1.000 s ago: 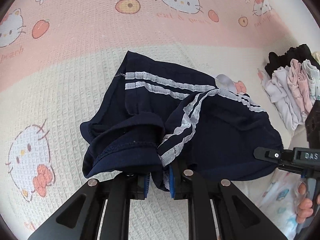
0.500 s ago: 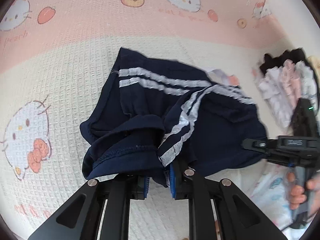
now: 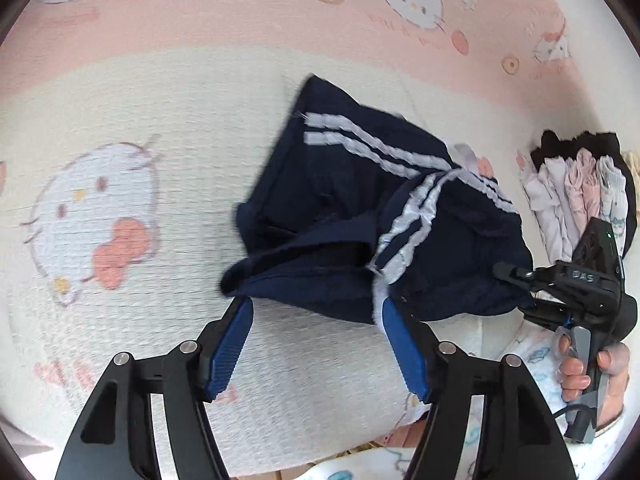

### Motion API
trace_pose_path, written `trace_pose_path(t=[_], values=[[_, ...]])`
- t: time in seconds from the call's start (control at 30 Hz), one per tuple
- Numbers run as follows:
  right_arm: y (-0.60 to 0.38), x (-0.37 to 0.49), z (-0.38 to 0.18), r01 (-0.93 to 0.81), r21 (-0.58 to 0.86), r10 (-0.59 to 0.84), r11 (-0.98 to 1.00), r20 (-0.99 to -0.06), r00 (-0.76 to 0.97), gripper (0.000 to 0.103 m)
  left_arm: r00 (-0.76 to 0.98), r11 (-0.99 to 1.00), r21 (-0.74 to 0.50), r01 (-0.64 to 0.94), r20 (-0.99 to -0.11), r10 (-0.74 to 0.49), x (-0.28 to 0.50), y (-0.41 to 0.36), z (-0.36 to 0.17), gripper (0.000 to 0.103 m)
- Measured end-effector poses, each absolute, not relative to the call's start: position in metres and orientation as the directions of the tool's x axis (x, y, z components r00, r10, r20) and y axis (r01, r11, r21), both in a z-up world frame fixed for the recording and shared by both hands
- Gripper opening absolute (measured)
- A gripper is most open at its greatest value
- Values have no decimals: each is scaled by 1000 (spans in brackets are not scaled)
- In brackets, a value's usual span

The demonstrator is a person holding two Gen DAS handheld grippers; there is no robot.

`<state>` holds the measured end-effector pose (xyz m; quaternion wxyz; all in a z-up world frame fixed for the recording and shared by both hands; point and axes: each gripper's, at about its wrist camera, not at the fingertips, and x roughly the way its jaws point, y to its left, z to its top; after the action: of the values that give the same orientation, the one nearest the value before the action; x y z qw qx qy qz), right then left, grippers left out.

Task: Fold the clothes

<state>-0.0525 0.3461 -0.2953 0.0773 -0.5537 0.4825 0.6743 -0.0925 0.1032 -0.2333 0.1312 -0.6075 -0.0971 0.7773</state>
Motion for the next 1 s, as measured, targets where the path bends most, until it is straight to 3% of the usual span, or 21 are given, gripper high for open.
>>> trace_pose_path(t=[0.33,0.53,0.73,1.0], values=[[341,-55,-240,-614,490,-325,-618,-871,-368,67,-327,-955,-180,-234,-911,252,-103,115,-205,65],[326,-61,-225,-585,475,-324,-658,-879,-350,67,-365,-927,-25,-375,-915,172,-99,151,-213,65],[310,-59,-188,-574,397,-231,-716,-911,-341,67,-348,-902,-8,-432,-921,174,-96,159,-220,65],[307,-66,-159,-547,489,-256,-679,-856,-449,67,-394,-875,23,-483,-898,194,-99,167,-204,65]])
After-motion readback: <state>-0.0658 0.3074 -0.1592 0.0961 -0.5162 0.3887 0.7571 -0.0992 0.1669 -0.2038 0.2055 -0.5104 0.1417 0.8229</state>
